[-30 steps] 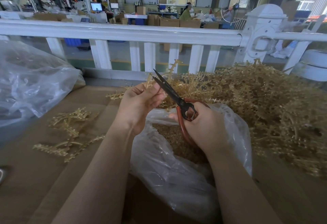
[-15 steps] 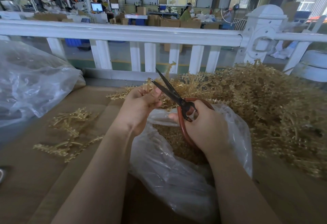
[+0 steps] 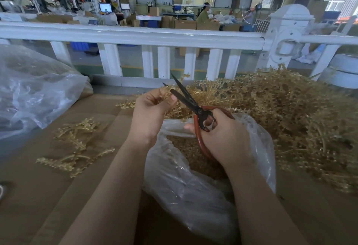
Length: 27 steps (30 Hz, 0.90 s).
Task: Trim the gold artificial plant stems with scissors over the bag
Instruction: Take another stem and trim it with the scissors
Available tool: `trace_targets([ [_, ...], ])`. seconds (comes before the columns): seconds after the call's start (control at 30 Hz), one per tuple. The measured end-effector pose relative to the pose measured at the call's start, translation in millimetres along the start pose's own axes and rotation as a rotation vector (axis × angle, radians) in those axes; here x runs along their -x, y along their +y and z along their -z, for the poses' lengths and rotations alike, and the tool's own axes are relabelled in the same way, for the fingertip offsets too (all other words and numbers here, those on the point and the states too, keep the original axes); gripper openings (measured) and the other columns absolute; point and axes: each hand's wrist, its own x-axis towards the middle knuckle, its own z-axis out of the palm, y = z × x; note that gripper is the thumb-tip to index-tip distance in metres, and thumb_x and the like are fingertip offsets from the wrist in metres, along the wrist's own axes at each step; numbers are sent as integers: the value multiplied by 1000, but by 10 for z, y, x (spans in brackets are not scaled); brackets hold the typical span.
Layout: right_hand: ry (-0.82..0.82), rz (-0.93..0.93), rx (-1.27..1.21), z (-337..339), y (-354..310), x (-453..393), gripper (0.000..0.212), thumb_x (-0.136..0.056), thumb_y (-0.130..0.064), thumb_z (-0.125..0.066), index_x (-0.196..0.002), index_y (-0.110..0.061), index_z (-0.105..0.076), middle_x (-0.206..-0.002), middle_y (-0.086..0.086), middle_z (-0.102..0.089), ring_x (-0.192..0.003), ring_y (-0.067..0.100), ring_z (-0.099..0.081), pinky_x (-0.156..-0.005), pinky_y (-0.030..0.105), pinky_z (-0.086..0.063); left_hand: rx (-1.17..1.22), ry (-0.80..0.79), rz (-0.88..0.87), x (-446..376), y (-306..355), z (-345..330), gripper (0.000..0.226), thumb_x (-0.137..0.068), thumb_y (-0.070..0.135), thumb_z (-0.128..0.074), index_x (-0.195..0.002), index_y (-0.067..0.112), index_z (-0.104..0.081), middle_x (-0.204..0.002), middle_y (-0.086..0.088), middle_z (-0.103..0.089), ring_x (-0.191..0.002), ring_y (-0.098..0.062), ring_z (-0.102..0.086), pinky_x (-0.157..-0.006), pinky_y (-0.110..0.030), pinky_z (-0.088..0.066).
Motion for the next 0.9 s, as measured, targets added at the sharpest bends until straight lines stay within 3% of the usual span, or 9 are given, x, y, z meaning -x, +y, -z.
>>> trace_targets([
  [0.27,66,-11,43,-36,34,-4,57,-69,-84,-59,-71,-27,-53,-62,-23,-45,-60,-9,-42,-52,18,-35,12,50,-14,2,-10,-48,31,-91,4,-66,-76,28,-80,-83,7,-75,-79,-5,-65,-77,-19,-50],
  [0.4,93,-11,37,-32,25,2,56,-70,-79,-65,-66,-25,-49,-59,-21,-44,-58,-7,-42,-50,20,-35,9,53,-8,-5,-16,-49,29,-91,5,-66,-76,26,-79,-82,8,-74,-77,-6,-62,-80,-24,-47],
  [0.67,103,-30,8,-33,4,2,57,-69,-81,-54,-60,-28,-37,-56,-18,-44,-54,-5,-42,-48,20,-30,47,50,13,-16,-21,-38,25,-90,6,-68,-80,25,-80,-87,3,-75,-85,-12,-62,-89,-28,-49],
  [0.9,128,21,-26,-47,8,8,55,-70,-78,-57,-59,-30,-32,-54,-17,-40,-52,-3,-39,-48,23,-31,48,32,27,-3,-14,-35,27,-90,8,-67,-78,28,-80,-84,7,-75,-80,-6,-64,-81,-22,-49],
])
